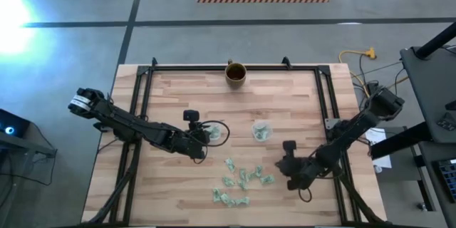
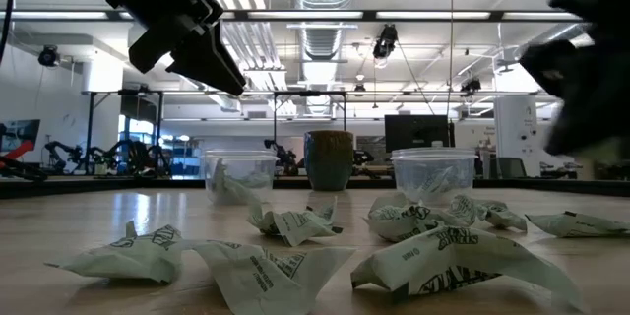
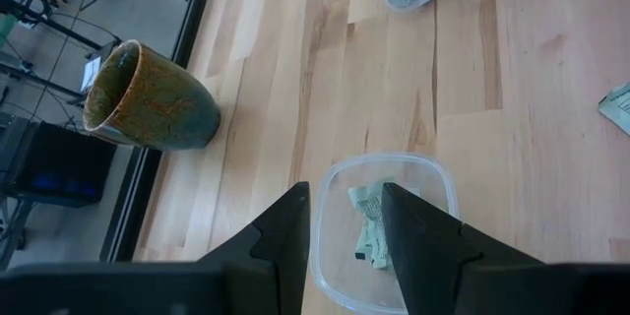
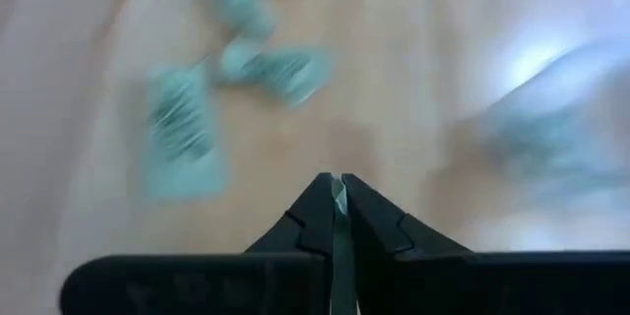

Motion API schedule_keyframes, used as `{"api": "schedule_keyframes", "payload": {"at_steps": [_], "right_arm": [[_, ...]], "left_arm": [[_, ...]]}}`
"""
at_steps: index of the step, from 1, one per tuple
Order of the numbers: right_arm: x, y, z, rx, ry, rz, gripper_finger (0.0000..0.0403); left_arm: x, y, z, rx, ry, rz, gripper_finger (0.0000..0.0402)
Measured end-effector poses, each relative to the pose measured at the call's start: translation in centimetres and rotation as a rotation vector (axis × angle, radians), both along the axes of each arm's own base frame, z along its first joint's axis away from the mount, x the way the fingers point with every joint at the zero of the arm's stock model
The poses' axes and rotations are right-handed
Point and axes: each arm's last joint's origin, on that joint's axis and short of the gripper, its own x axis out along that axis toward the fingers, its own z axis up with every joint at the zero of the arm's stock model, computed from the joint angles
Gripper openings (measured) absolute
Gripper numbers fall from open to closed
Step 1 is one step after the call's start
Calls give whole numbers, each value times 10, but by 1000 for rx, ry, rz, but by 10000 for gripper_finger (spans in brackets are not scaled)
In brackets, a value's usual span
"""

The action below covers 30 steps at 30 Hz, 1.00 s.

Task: Pick and place Stevia / Truvia into bins
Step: Put the white stevia packet into the right transparent container

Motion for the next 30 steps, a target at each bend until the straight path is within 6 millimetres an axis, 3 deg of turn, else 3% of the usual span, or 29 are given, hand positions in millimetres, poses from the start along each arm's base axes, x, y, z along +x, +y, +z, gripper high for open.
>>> {"api": "schedule_keyframes", "payload": {"at_steps": [6,10,14,20,30], "right_arm": [[17,-21,24,-241,-142,-74,11],[30,-48,35,-305,-163,-157,11],[41,-78,41,-253,-176,-265,11],[59,-113,38,-90,-191,-254,11],[67,-133,26,-26,-146,-256,12]], "left_arm": [[0,0,0,-1,-1,0,112],[0,0,0,0,-1,0,112],[0,0,0,0,-1,0,112],[0,0,0,0,0,-1,112],[0,0,0,-3,-4,0,112]]}}
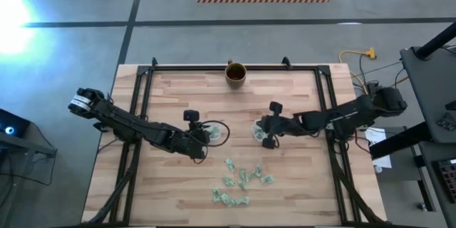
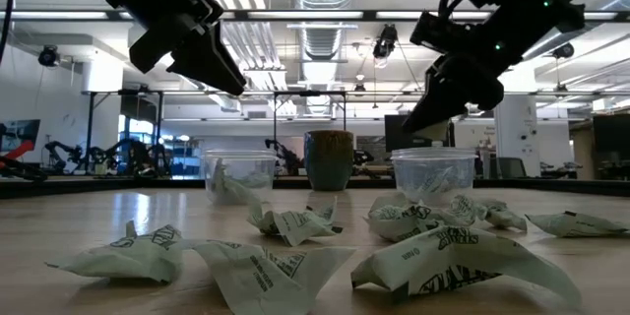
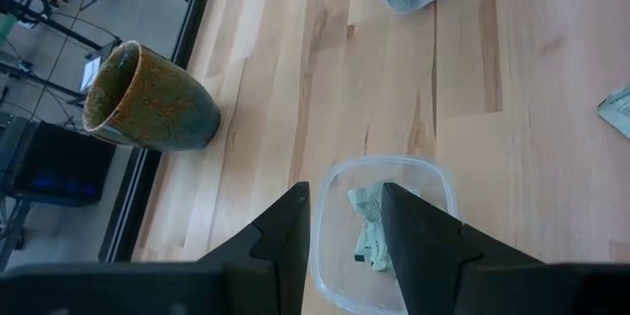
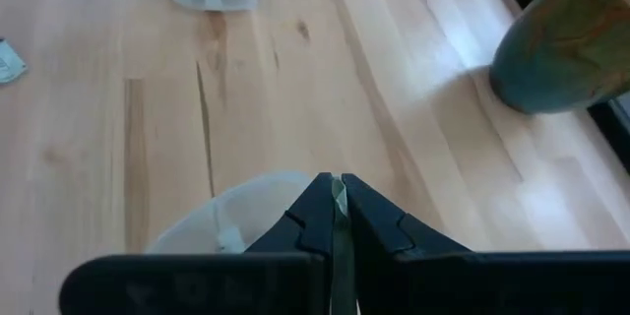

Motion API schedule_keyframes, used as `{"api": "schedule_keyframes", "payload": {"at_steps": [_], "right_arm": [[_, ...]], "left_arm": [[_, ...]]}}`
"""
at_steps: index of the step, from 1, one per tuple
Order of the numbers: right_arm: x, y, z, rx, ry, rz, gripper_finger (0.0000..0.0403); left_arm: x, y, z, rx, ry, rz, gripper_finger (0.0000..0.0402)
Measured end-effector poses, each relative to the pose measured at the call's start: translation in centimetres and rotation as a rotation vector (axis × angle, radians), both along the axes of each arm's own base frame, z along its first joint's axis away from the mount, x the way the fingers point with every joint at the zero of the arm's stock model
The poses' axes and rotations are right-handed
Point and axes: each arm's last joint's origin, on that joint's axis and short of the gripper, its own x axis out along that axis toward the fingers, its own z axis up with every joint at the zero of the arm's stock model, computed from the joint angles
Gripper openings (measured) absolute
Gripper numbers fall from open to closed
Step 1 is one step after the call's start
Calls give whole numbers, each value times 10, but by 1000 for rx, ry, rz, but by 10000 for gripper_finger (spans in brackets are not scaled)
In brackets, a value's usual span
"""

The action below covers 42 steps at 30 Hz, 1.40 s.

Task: Pick and place Stevia / Truvia into bins
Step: Put the white stevia packet into the right transparent container, then put the white stevia packet into the left transparent container

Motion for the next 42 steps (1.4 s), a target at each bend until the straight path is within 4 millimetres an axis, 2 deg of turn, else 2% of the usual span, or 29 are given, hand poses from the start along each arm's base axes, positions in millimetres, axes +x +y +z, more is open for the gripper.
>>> {"api": "schedule_keyframes", "payload": {"at_steps": [9,20,25,33,42], "right_arm": [[2,0,-7,3,14,3,23],[2,0,-5,-24,10,18,123],[1,3,4,-66,-22,71,148],[-11,18,22,-112,-54,177,149],[-24,26,36,-116,-100,228,128]], "left_arm": [[1,0,0,-3,-7,1,112],[2,-1,1,-23,-23,-9,112],[5,-6,2,-120,-12,-128,112],[25,-25,-4,-236,-81,-560,112],[56,-32,-44,-175,-50,-602,112]]}}
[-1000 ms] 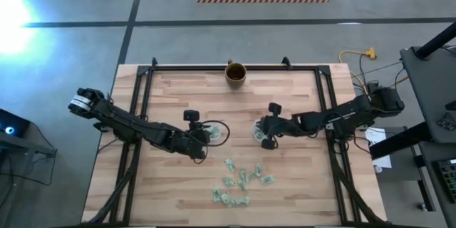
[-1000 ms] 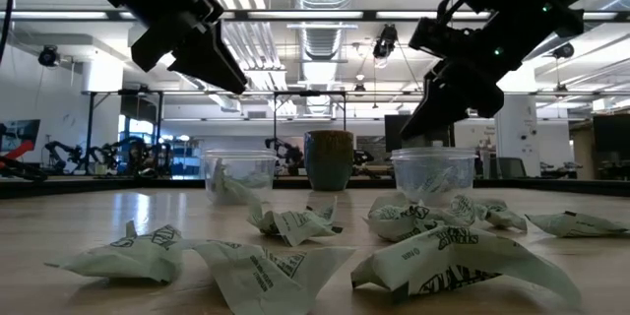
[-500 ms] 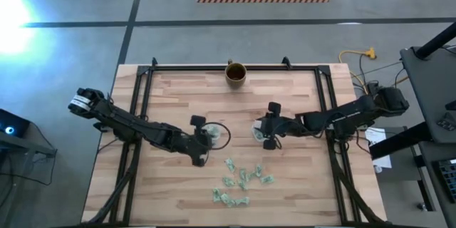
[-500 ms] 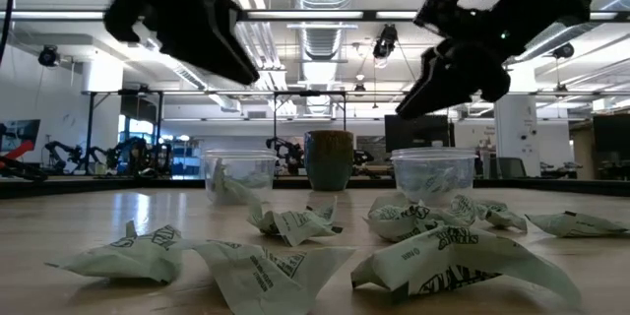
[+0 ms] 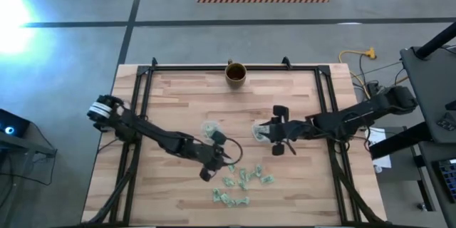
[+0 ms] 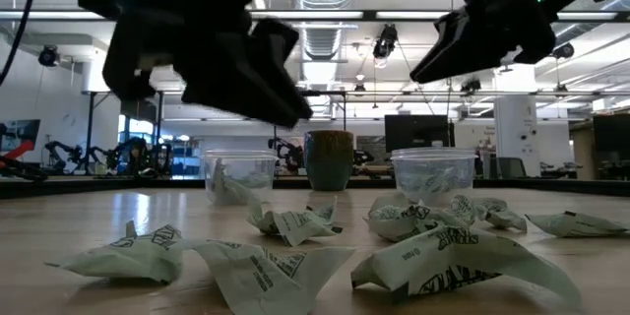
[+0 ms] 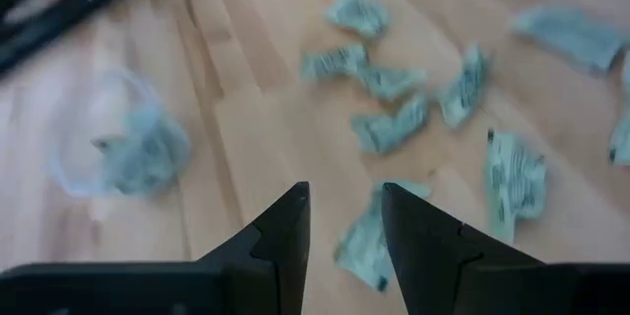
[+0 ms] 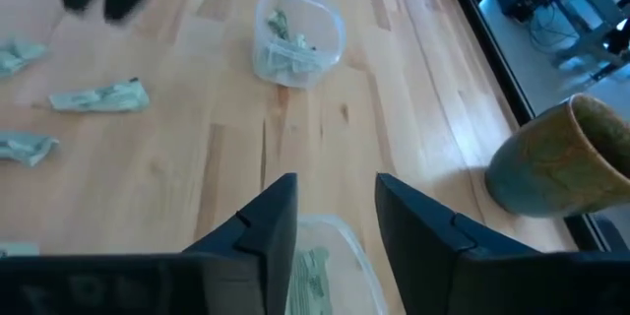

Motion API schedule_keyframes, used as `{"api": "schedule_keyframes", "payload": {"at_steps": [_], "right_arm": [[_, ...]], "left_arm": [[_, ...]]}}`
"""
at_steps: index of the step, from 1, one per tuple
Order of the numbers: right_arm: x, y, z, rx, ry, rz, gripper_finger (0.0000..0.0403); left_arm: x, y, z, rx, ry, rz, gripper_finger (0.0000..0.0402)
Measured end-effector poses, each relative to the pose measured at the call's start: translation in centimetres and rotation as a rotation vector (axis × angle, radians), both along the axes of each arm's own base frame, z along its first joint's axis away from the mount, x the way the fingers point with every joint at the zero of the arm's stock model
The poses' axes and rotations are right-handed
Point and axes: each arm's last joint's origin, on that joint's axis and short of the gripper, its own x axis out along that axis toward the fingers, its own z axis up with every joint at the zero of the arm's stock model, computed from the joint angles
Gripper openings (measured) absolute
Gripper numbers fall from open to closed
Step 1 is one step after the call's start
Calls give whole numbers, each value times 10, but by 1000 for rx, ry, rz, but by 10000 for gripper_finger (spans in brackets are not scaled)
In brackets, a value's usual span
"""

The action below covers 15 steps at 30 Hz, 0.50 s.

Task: Pick and place Stevia / Truvia into bins
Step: Put the white stevia packet into the left transparent container

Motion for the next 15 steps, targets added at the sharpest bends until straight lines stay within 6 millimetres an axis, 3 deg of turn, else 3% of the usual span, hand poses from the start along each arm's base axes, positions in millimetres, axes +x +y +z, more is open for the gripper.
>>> {"api": "schedule_keyframes", "payload": {"at_steps": [7,15], "right_arm": [[-12,-2,1,11,-19,1,116],[-19,-3,2,26,-38,-4,105]], "left_arm": [[31,-1,-17,-109,73,-97,112],[53,5,-33,-220,162,-111,112]]}}
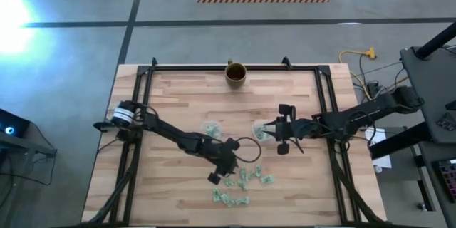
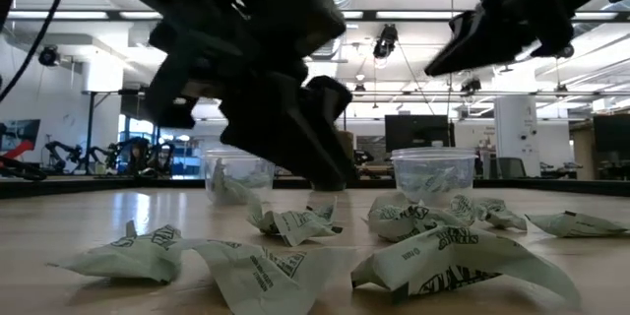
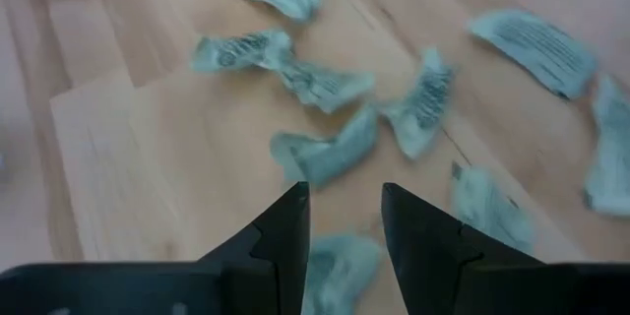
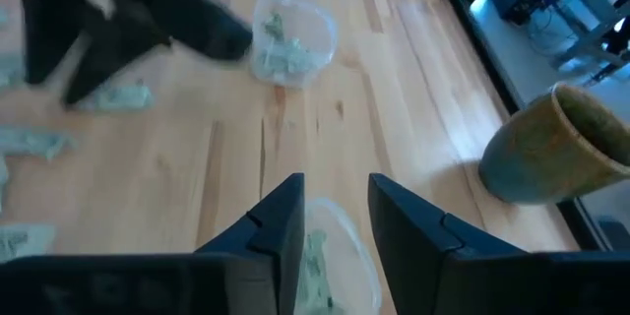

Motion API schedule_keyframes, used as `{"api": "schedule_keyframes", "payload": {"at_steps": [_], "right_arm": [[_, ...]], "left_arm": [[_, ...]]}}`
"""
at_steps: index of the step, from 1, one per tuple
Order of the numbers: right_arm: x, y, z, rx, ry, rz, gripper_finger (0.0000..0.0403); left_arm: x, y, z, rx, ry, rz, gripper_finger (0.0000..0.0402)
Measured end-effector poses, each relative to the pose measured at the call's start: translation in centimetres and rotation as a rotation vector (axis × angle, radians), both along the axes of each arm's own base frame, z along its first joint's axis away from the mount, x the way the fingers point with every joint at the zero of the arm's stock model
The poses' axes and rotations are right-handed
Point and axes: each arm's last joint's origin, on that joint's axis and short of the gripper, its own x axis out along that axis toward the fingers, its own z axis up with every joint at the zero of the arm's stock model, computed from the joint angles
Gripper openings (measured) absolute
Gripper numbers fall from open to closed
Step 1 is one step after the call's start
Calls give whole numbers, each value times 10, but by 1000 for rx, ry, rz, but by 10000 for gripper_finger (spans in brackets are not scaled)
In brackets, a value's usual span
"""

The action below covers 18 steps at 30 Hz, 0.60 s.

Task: Pick and place Stevia / Truvia into bins
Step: Put the white stevia packet into the left transparent container

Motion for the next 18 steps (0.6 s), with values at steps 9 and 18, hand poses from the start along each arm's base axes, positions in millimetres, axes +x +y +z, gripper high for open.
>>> {"api": "schedule_keyframes", "payload": {"at_steps": [9,18], "right_arm": [[0,0,0,6,-9,-1,101],[-1,0,-1,7,-9,1,102]], "left_arm": [[2,4,-6,1,42,18,112],[-1,8,-9,8,84,40,112]]}}
